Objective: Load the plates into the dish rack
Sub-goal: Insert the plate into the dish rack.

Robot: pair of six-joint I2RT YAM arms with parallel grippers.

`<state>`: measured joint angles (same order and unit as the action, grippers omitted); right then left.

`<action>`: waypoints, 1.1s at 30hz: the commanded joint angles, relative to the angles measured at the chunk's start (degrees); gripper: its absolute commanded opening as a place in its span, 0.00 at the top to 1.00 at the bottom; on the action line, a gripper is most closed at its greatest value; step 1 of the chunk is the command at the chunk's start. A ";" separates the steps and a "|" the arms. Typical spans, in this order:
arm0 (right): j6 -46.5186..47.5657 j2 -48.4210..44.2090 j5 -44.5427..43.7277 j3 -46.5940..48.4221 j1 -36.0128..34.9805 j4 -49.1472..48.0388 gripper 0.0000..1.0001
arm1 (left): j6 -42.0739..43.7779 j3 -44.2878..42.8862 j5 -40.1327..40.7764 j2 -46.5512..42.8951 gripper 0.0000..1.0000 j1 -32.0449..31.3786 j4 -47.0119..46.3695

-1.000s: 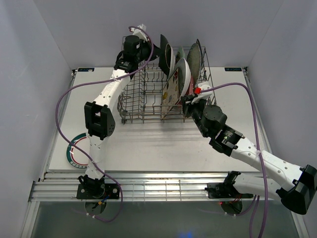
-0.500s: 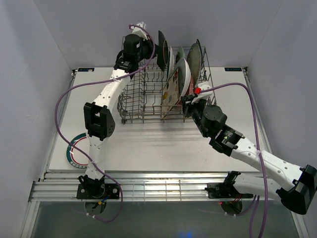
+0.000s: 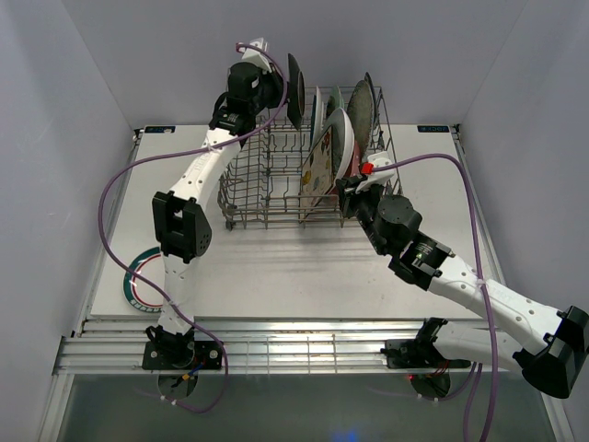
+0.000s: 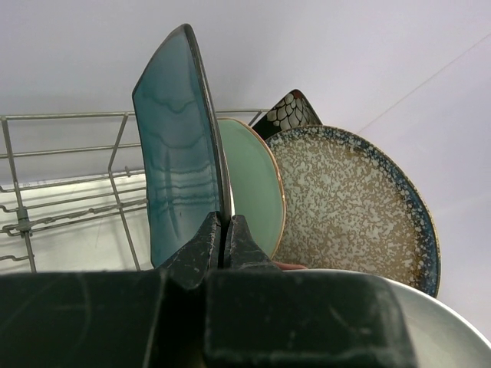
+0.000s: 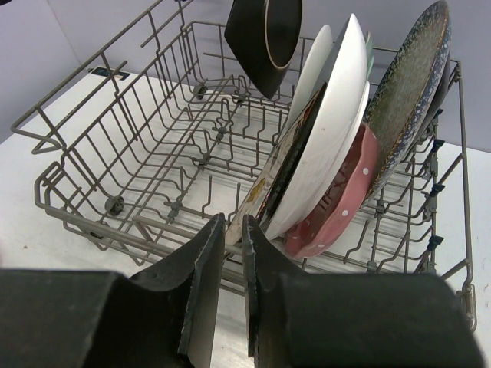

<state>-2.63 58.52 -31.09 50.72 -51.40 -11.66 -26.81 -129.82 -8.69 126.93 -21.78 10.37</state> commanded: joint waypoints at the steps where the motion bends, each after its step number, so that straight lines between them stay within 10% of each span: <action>1: -0.35 -1.39 -0.11 -0.27 0.24 -1.96 0.79 | 0.18 -1.40 0.95 -9.87 1.00 -0.37 -6.42; 33: -0.09 -1.83 -0.99 -0.80 0.42 -1.96 0.79 | -3.16 2.91 -1.07 -6.61 1.00 1.39 -6.24</action>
<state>-2.63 57.56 -31.29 49.80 -51.37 -11.68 -29.36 -124.92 -9.23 125.54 -20.82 13.19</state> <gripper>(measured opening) 0.212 0.029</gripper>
